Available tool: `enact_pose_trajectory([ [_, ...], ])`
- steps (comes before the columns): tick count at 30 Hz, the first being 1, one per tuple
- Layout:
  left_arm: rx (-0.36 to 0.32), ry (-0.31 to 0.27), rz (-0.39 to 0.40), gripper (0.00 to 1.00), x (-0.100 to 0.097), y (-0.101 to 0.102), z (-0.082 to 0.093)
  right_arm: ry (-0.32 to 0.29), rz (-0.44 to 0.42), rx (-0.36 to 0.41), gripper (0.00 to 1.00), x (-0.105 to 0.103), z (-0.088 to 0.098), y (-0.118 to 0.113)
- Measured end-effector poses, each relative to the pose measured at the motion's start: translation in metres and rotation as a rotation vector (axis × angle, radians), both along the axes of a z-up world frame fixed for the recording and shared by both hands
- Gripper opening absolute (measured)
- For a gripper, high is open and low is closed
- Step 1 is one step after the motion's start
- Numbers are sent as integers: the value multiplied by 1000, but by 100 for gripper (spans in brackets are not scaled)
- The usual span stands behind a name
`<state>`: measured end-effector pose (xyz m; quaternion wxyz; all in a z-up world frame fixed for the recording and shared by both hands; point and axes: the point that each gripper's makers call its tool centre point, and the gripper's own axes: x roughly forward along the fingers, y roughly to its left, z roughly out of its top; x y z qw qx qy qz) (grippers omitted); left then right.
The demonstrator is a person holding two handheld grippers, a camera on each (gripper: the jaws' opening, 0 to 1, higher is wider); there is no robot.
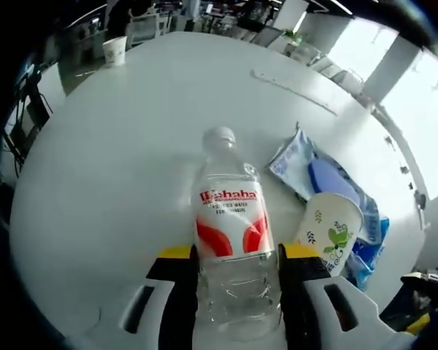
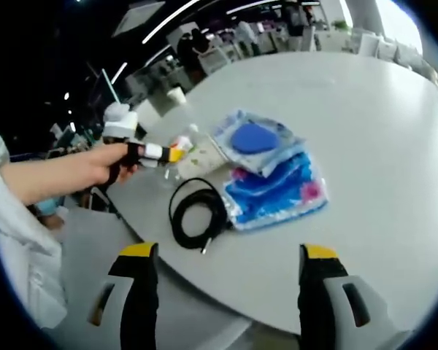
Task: Arrange the tabletop items into an orderly group along one side of the table until the central work area is clear of visible clutter.
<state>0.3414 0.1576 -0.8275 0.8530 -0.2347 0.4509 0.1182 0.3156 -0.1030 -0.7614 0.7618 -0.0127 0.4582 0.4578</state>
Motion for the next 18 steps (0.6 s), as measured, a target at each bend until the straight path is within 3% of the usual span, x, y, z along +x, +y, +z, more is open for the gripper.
enact_pose_trajectory([
  [18, -14, -54, -23, 34, -4, 4, 3, -27, 66, 9, 76, 2, 8, 26],
])
